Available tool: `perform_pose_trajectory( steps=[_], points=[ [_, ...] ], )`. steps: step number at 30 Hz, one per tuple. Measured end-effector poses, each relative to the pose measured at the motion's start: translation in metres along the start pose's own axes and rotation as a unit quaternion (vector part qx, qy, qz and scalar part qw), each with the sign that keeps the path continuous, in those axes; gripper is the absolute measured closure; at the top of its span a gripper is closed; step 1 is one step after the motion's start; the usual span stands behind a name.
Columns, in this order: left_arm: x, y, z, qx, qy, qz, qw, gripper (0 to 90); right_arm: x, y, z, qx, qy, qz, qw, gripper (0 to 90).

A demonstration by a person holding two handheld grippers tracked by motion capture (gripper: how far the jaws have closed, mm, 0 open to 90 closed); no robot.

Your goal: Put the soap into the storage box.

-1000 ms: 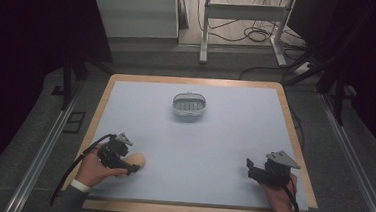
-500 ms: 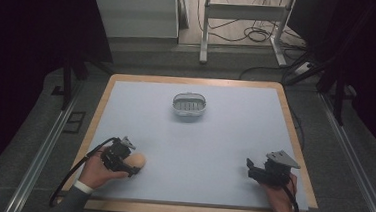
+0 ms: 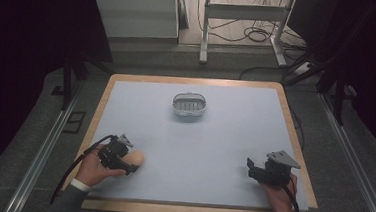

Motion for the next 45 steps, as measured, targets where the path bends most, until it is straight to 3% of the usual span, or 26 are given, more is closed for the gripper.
perform_pose_trajectory(
  steps=[17,45],
  points=[
    [-0.017,-0.01,0.006,0.0,0.001,-0.027,0.9996,32.5,0.0,0.0,-0.001,0.003,0.002,0.0,1.0,8.4],
    [-0.023,-0.025,0.008,0.008,0.001,-0.036,0.9993,32.5,0.0,0.0,0.0,0.001,0.001,-0.001,1.0,8.4]
  ],
)
Point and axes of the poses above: each handheld gripper's, and its own axes: x roughly forward along the jaws, y roughly out of its underside, z roughly to its left, the point moved 8 cm from there along x, roughly forward along the jaws, and after that the axes turned 2 degrees about y, right-handed, at the moved point
